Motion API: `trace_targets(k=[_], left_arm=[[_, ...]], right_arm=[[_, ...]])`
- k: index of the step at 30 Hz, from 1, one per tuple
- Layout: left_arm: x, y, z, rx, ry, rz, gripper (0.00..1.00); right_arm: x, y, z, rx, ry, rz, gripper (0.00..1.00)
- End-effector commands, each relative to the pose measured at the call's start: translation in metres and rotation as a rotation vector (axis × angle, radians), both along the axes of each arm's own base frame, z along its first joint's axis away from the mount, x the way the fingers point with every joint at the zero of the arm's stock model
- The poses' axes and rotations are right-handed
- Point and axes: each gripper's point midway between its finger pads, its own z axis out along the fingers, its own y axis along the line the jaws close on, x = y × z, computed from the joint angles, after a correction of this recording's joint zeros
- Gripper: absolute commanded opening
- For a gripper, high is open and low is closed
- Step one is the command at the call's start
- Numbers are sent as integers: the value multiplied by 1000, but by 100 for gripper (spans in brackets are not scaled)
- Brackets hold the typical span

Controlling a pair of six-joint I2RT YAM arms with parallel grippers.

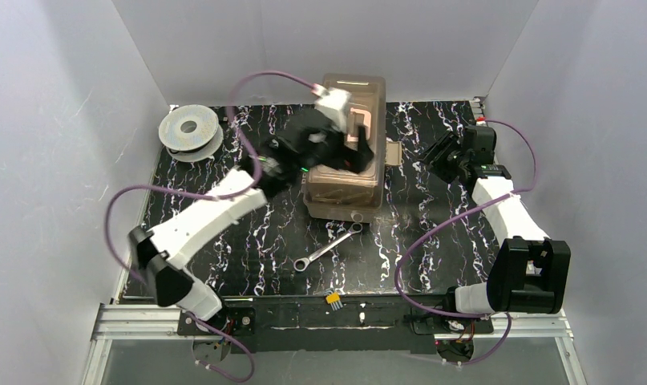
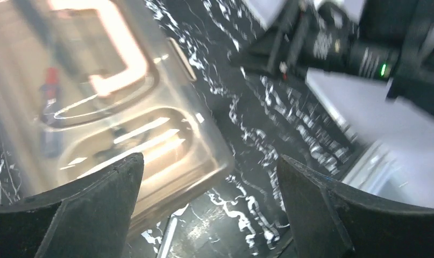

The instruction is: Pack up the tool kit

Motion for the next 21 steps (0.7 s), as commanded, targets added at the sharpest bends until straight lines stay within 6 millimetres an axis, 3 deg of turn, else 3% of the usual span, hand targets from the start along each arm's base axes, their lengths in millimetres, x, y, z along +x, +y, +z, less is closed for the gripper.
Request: trace_targets(k=[1,5,11,15,21], left_arm=[[-16,45,50,-343,222,-52,95],[14,96,31,-335,276,103,98],[53,125,-9,-447,448,166,98],[70,132,-37,-472,518,192,98],[83,125,-67,-472,584,182,98]], right_arm=[[11,4,19,18,-71,28,63],[16,24,48,43,-182,165,57],[19,71,96,46,-277,336,64],[19,104,100,25,-257,423,64],[15,134,77,-9,-188,481,64]])
